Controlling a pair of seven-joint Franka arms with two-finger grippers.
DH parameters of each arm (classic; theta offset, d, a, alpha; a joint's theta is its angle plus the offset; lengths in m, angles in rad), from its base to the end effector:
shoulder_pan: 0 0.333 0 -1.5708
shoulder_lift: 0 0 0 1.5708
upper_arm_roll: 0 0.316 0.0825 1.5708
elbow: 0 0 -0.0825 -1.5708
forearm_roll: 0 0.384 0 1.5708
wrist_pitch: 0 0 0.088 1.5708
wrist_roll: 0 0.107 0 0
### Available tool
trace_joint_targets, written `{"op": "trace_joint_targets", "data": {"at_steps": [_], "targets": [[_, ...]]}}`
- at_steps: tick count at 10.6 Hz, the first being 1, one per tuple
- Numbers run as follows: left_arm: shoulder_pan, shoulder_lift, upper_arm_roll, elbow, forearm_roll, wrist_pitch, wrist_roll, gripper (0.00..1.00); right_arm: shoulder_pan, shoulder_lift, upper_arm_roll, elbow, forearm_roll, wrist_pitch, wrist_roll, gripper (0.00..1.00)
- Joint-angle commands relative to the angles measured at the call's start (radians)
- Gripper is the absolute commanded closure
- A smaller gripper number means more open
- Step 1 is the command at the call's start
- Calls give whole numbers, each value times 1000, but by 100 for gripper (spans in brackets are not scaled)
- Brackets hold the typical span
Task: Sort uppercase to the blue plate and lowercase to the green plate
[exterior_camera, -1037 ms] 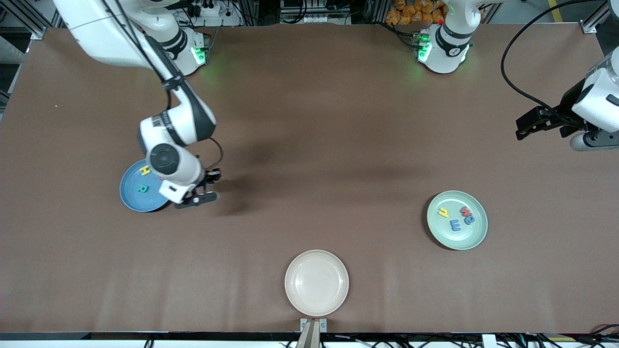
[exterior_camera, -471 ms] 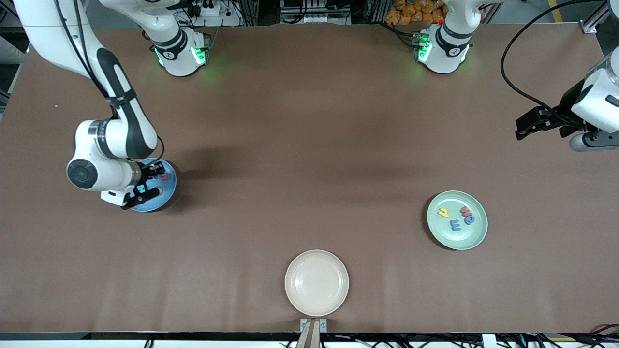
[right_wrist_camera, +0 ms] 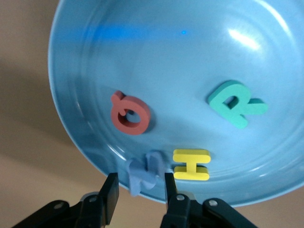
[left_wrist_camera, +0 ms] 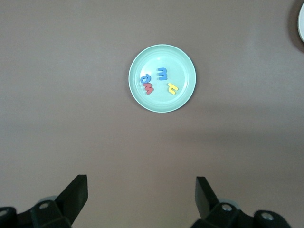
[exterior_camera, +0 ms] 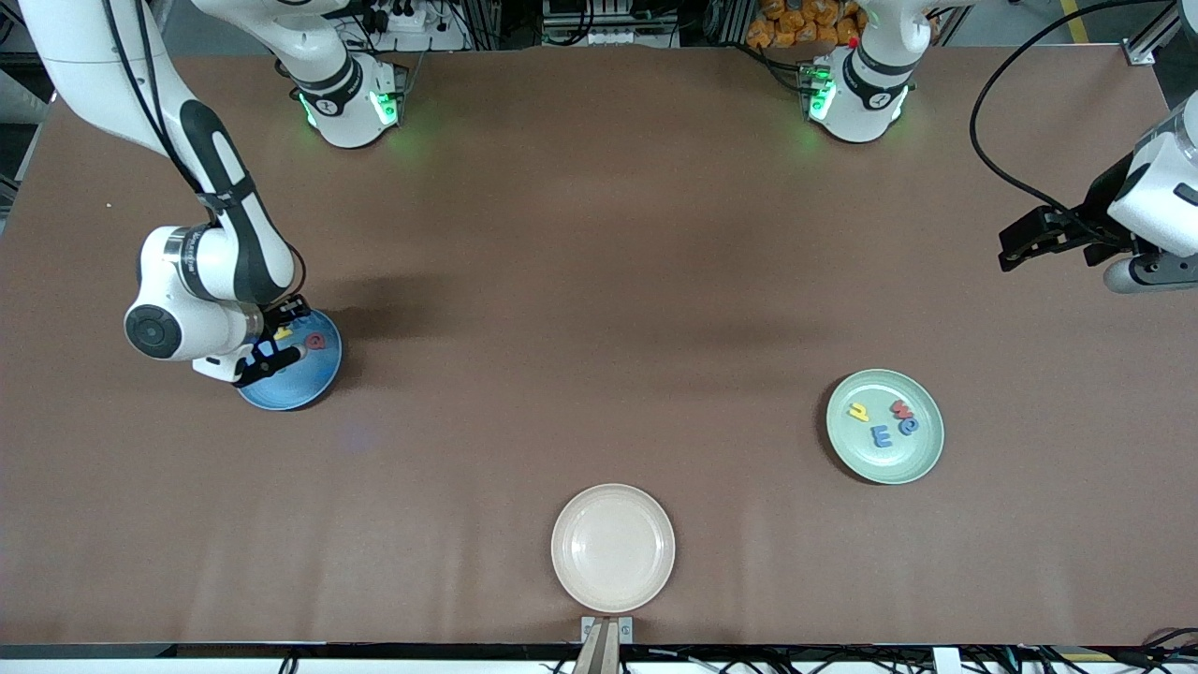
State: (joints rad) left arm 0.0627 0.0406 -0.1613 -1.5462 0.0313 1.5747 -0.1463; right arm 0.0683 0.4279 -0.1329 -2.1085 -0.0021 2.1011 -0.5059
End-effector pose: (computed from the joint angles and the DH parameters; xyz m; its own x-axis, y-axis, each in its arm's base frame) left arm 0.5648 -0.0506 0.6140 0.9988 0.0476 -0.0078 0.0474 -0.9985 -0.0262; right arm 0.5265 -0.0360 0.1853 0.8169 0.4221 -0.3929 0.3944 -0.9060 -0.1535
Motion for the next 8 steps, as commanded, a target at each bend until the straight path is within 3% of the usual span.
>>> {"op": "trace_joint_targets", "data": {"at_steps": [1,4,8], "targets": [[-11,-2,5,5,-19,2,8,0,-13,-20,6,-5,24,5,-23,33],[-11,4,5,5,-22,2,19,0,-22,-28,4,95,22,-67,-14,26],[-11,5,5,23,-25,2,16,0,-18,-37,7,293,22,-298,138,25]]}}
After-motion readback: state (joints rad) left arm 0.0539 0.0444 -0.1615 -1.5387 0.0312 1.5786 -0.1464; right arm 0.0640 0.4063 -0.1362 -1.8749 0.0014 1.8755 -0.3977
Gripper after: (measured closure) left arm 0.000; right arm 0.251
